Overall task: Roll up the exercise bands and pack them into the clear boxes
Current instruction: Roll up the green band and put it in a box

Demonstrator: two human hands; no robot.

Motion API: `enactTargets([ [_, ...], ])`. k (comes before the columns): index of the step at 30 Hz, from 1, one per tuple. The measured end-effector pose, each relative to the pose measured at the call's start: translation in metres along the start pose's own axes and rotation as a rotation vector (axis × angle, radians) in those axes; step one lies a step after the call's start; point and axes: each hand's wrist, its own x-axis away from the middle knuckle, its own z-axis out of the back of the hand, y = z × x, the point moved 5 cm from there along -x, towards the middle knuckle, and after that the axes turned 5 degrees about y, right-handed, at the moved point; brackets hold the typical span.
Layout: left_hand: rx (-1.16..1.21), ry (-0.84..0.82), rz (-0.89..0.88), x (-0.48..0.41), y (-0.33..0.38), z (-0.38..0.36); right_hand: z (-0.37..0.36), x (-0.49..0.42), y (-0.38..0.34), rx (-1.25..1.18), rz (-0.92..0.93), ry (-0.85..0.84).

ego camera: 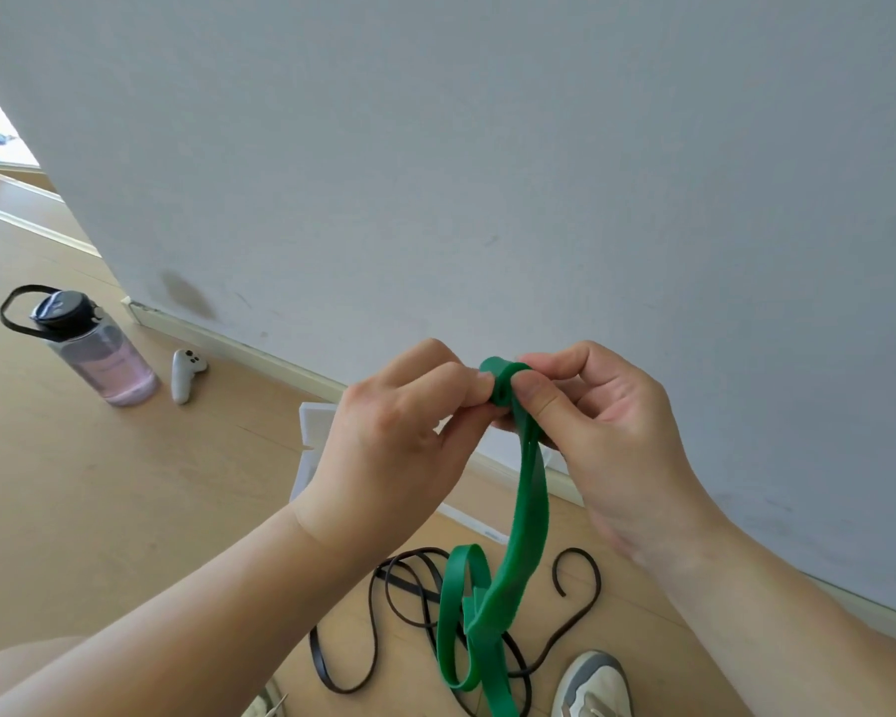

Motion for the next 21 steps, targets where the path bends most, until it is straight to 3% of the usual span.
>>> enactTargets([
  [7, -0.029, 0.008, 0.020, 0.003, -0.005, 0.002, -0.006, 0.001, 0.002, 0.078, 0.024, -0.068],
  [11, -0.020, -0.076, 0.012, 0.007, -0.001, -0.004, 0.002, -0.006, 0.002, 0.055, -0.015, -0.032],
  [15, -0.039, -0.130, 0.058, 0.000, -0.010, 0.001, -0.002, -0.007, 0.003, 0.106, -0.053, -0.110],
  [21, -0.157, -0.172, -0.065, -0.002, -0.003, 0.001, -0.012, -0.003, 0.002, 0.076, -0.079, -0.167],
])
